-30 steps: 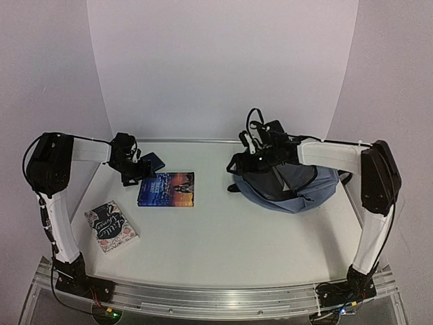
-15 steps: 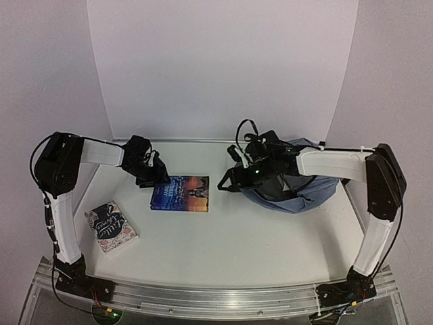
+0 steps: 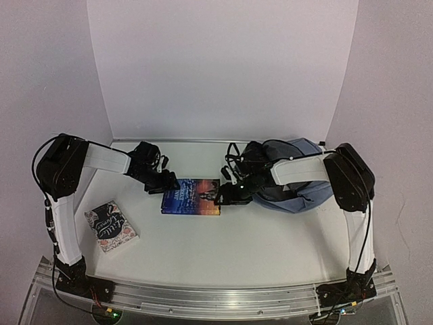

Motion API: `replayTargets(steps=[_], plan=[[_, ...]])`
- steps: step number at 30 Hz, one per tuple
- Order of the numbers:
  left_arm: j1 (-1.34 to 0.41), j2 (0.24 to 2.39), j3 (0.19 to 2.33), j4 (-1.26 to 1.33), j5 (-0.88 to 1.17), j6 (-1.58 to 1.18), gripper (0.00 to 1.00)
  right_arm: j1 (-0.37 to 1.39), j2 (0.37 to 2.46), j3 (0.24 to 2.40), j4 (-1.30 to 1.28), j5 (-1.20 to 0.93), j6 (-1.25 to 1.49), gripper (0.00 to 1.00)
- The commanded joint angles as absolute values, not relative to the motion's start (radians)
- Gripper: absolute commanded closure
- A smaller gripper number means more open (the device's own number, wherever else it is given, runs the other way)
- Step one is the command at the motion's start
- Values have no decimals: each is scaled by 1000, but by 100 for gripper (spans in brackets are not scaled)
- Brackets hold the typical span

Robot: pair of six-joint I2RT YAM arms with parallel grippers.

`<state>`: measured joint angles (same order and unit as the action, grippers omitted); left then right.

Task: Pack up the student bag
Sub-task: Move the book to the center of the board, then pick up the book from the center of the board.

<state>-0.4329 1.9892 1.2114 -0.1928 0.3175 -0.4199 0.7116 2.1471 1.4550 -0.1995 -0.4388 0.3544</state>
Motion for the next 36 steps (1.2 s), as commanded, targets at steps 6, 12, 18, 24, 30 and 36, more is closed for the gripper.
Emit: replayTargets(steps=[6,12,18,24,30,36], plan=[[-501,2008,1188,-178,345,-462,32,712,2176,1568,-129,-580,425,60],[-530,2025,1181,-151,348,-490,33,695,2110,1515,-57,-628,474,71],[-532,2025,1171,-146,339,-506,33,677,2126,1455,-41,-483,560,52],[-533,2014,1163,-156,328,-505,32,673,2101,1390,-63,-353,528,46],[-532,2021,1172,-157,331,-505,32,673,2142,1427,-66,-431,515,52],[-538,2031,1175,-146,346,-513,33,673,2164,1463,9,-630,604,64]])
